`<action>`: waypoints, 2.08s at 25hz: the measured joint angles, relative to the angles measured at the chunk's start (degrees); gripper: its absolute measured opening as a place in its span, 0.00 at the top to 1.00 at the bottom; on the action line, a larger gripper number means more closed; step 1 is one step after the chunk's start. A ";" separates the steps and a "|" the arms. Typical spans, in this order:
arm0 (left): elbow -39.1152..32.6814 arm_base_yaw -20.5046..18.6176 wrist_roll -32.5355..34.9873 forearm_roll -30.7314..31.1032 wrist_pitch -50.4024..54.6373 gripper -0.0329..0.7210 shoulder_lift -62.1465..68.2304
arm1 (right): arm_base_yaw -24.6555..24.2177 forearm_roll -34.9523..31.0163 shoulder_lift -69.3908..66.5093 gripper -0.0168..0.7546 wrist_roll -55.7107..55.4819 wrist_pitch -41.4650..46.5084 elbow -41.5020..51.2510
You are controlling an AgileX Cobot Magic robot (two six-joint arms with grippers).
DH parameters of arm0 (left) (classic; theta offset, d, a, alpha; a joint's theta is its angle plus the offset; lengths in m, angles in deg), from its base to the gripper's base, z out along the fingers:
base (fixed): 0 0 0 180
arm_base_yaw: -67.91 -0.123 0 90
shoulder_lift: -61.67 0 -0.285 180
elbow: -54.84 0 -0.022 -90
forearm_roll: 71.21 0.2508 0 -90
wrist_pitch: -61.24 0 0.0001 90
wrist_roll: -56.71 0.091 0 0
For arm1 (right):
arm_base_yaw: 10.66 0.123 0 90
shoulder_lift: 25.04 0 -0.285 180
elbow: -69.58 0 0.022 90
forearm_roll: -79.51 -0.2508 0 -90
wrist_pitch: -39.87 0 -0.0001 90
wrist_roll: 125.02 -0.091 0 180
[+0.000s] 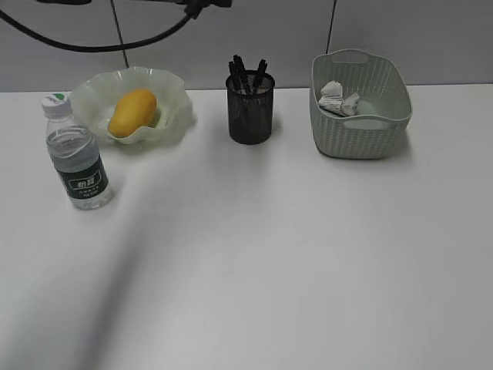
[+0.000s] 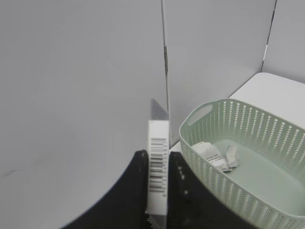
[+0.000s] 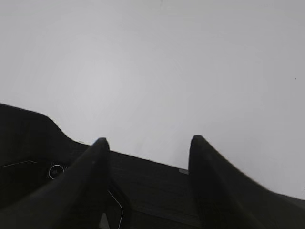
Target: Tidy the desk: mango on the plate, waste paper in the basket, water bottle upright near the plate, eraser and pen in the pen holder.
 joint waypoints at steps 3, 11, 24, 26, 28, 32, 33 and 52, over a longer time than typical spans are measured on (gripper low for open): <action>0.00 -0.16 0.00 -0.57 1.00 0.84 1.81 | 0.00 0.00 0.00 0.43 0.00 0.00 0.00; -0.06 0.01 0.00 -8.37 -3.99 0.84 9.01 | 0.00 0.00 0.00 0.43 0.00 0.00 0.00; -0.12 2.39 1.17 -10.29 -3.85 0.84 13.27 | 0.00 0.02 0.00 0.43 0.00 0.00 0.00; -0.12 2.45 1.24 -10.24 -3.41 0.84 13.79 | 0.00 0.02 0.00 0.43 0.00 0.00 0.00; -0.06 2.45 1.31 -10.24 -3.27 0.84 13.82 | 0.00 0.02 0.00 0.43 0.00 0.00 0.00; 1.62 2.45 1.31 -10.24 -2.95 0.63 13.82 | 0.00 0.02 0.00 0.43 0.00 0.00 0.00; 2.21 2.45 1.31 -10.24 -2.89 0.54 13.82 | 0.00 0.02 0.00 0.43 0.00 -0.02 0.00; 3.49 3.98 -21.99 53.99 5.46 0.47 -4.63 | 0.00 0.02 0.00 0.43 0.00 -0.13 0.00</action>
